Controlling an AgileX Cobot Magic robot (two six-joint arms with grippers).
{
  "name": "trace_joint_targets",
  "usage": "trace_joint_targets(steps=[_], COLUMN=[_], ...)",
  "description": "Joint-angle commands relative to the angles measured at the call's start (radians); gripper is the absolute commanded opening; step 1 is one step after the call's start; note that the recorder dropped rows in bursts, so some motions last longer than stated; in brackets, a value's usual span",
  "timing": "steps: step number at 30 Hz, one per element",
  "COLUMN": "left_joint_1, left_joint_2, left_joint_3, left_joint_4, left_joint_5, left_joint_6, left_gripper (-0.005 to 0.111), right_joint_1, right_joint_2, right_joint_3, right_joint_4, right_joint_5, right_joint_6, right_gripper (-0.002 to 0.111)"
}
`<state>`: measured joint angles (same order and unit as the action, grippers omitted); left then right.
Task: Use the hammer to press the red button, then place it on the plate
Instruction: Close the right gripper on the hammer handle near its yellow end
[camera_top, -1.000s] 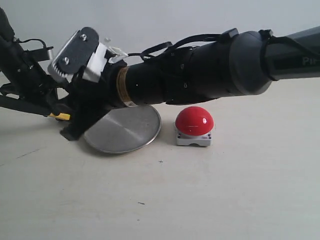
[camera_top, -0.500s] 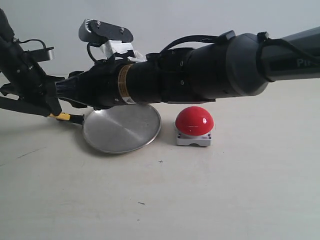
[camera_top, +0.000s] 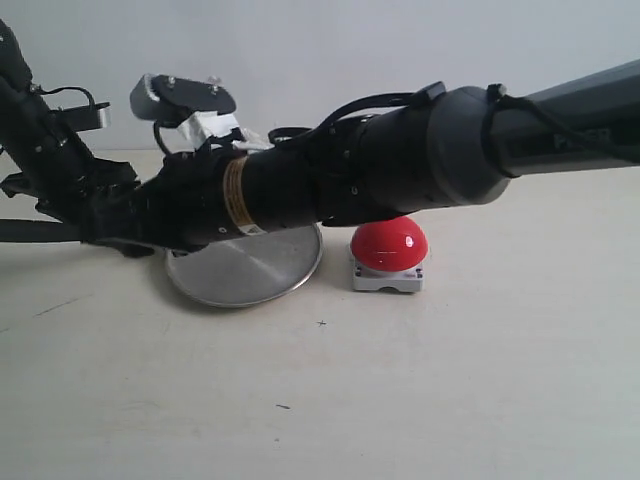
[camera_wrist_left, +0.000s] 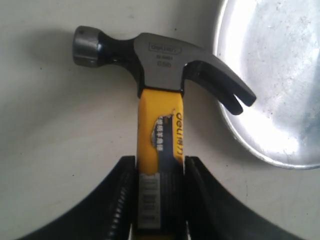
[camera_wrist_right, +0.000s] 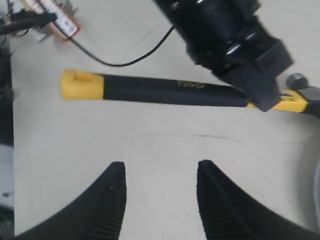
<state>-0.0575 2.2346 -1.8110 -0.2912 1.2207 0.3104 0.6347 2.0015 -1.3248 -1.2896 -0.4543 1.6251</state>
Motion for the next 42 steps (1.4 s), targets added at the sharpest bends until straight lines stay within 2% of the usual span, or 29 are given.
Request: trace_joint_targets(steps=[1,7,10,13,15,19,22,26,32,37,42], left_joint_1=[-0.002,-0.002,-0.002,-0.002,-0.002,-0.002,-0.002,-0.002,-0.002,-0.002,-0.002], left_joint_2=[-0.006,-0.006,-0.006,-0.006,-0.006,-0.006,-0.006,-0.006,-0.006,-0.006,-0.006], left_joint_3=[0.004,0.004,0.004,0.004,0.004,0.004,0.004,0.004,0.004,0.004,0.004], left_joint_4=[-0.034,-0.033,-0.033,-0.033,-0.033,-0.035,-0.038,-0.013,0.006,0.006,0.0], left_joint_5=[0.0,0.0,0.0,0.0,0.0,0.0,0.0,0.0,0.0,0.0,0.0], left_joint_6=[0.007,0.018,0.023,0.023,0.025,0.026,0.026,0.03,0.03,0.03,0.03], left_gripper=[0.0,0.0,0.0,0.0,0.0,0.0,0.0,0.0,0.0,0.0,0.0], right_joint_1=[0.005,0.018,0.066,0.122,0.14,0.145,0.145,0.145,0.145,0.145,0.145], right_joint_2=[0.038,0.038,0.038,0.039,0.048,0.094,0.128,0.177,0.225,0.245,0.247], right_joint_3=[-0.011,-0.011,-0.011,-0.022,-0.043,-0.125,-0.173,-0.179,-0.223,-0.23,-0.23], right_joint_4=[-0.057,-0.159,-0.161,-0.077,0.011,0.176,0.178,0.178,0.247,0.263,0.487], right_joint_5=[-0.053,-0.034,0.066,0.211,0.243,0.176,0.176,0.192,0.166,0.088,0.027], right_joint_6=[-0.216,-0.564,-0.83,-1.072,-1.197,-1.269,-1.325,-1.553,-1.704,-1.731,-1.82], right_gripper=[0.051,0.054,0.054,0.054,0.055,0.061,0.061,0.061,0.061,0.061,0.061])
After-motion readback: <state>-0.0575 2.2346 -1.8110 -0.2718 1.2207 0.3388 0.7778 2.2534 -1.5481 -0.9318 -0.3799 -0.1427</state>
